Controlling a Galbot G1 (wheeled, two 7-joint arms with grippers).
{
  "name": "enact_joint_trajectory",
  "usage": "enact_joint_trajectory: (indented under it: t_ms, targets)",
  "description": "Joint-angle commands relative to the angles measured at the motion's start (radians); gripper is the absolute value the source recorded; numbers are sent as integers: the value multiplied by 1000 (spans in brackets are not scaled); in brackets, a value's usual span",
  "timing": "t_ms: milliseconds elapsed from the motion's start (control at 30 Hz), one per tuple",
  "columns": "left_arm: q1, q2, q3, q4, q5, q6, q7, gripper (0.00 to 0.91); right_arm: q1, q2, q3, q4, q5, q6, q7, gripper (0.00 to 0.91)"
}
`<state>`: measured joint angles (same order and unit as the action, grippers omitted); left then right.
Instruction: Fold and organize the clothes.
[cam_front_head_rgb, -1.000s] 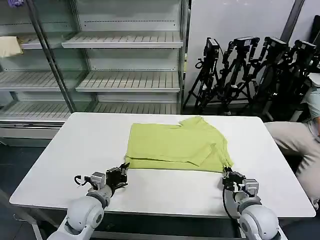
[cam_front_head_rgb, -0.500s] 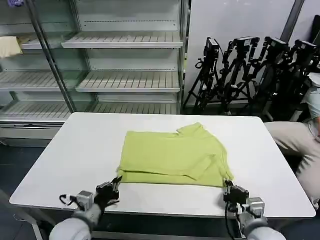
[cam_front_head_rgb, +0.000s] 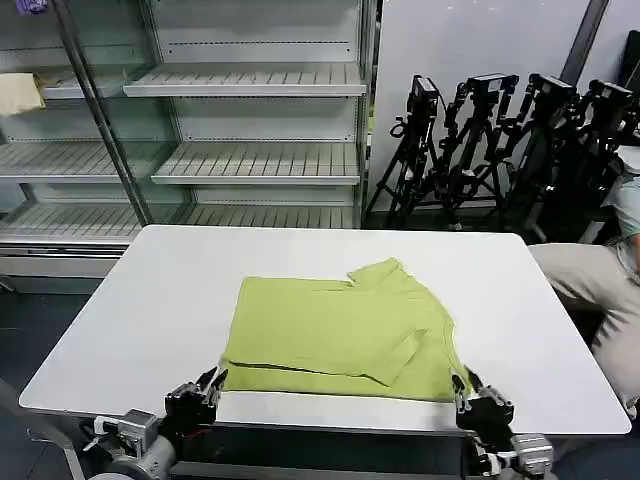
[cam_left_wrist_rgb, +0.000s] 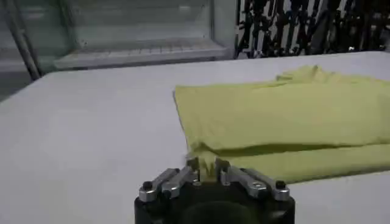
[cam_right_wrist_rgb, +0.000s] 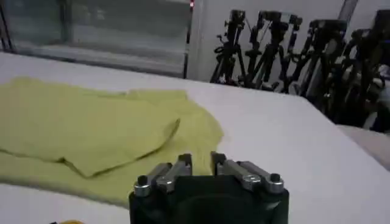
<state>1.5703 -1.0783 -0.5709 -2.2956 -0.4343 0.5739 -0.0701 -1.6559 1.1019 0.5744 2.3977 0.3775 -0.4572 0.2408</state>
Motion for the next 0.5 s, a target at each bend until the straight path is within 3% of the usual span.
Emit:
enact_joint_trajectory:
  t_ms: [33,267,500]
  targets:
    - [-134,54,-32,-23,-21,3,4,907,87,-10,16,33,63,-24,10,907]
    - [-451,78,175,180,-60,3,5,907,634,-21,-256,-302,87,-78,88,907]
    - [-682,32,319,407,-55,3,5,907,902,38,-381,-677,101,-41,84,907]
